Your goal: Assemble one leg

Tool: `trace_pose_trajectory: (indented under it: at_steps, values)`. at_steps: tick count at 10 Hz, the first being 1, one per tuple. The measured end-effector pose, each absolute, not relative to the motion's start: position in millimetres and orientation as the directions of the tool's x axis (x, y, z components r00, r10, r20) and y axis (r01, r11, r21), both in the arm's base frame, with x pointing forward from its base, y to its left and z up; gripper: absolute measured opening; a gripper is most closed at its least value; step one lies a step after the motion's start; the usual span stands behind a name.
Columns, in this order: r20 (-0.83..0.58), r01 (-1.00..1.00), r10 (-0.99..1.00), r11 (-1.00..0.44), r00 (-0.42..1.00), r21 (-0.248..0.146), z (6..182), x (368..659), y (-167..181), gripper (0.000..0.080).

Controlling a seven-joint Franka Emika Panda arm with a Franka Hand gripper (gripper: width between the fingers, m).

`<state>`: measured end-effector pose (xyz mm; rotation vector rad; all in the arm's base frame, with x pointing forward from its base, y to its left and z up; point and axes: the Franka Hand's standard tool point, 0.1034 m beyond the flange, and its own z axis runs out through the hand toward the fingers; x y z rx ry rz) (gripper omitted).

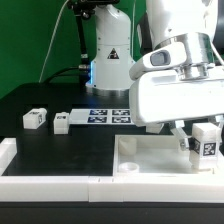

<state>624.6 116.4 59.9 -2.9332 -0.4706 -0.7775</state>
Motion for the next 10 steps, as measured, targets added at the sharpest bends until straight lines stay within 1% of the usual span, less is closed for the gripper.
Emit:
trace_pose_trajectory:
  at_steps: [1,2,3,4,5,6,7,8,10]
  values:
    - [0.494,0.31,0.274,-0.951,0.825,0.01,59.9,625,116,0.0502]
    - [0.494,0.31,0.274,-0.951,0.825,0.01,59.8,625,116,0.0502]
    - [0.494,0.31,0.274,-0.951,0.825,0.01,59.8,625,116,0.0616]
    - [0.494,0.31,0.274,-0.951,0.825,0.01,59.8,625,116,0.0616]
    - [0.494,0.31,0.274,-0.951,0.825,0.01,59.8,625,116,0.0642]
    - [0.494,0.31,0.274,-0.951,0.825,0.01,60.3,625,116,0.0648]
    - [0.49,0.309,0.273,-0.951,0.828,0.006,66.5,626,117,0.0648]
    - [0.493,0.311,0.272,-0.951,0.826,0.005,78.0,628,120,0.0649]
    - [0.497,0.31,0.272,-0.951,0.824,0.007,85.6,631,119,0.0649]
